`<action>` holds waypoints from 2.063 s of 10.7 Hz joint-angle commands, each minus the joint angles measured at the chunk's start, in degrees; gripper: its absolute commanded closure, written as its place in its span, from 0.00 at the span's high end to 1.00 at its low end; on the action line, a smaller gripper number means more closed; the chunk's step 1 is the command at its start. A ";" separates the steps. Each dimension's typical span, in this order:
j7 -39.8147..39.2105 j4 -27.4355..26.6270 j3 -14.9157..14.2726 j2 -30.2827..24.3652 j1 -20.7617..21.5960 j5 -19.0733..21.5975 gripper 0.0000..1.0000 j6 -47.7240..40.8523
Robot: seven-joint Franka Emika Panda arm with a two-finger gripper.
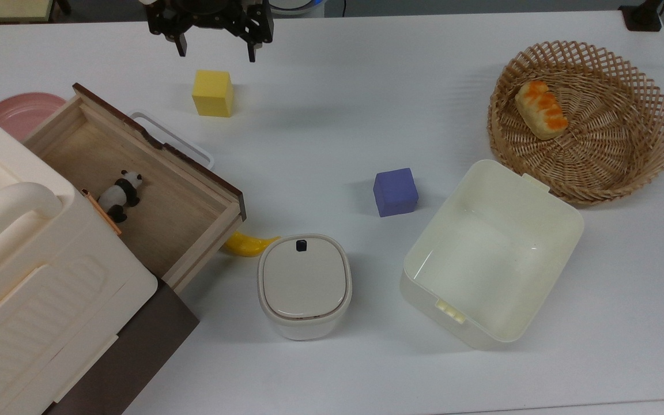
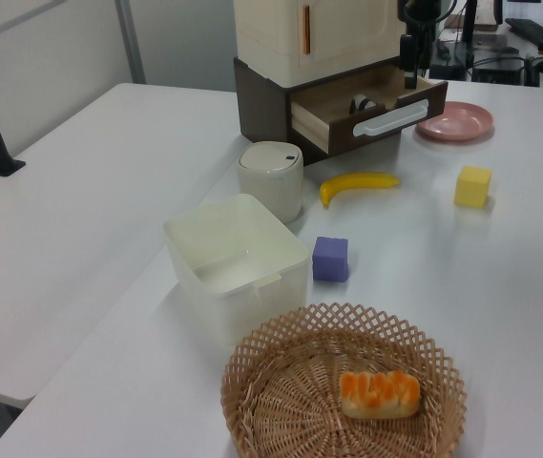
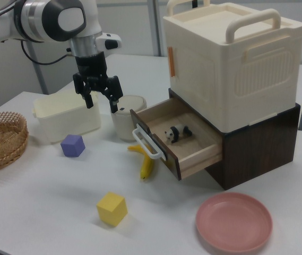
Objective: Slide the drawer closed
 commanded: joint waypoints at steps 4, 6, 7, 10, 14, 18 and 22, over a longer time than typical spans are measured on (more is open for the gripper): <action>0.86 -1.67 -0.15 -1.88 0.31 -0.33 1.00 -0.38; 0.86 -1.58 -0.15 -1.88 0.31 -0.24 1.00 -0.64; 0.86 -1.67 -0.15 -1.88 0.31 -0.15 1.00 -0.91; 0.86 -1.23 -0.23 -1.27 0.31 -0.15 1.00 -0.73; 0.86 -1.14 -0.41 -1.62 0.31 -0.15 1.00 -1.34; 0.95 -1.05 -0.06 -1.88 0.49 -0.41 1.00 -3.97; 6.49 -1.05 0.03 -1.88 0.22 -0.33 0.75 -4.25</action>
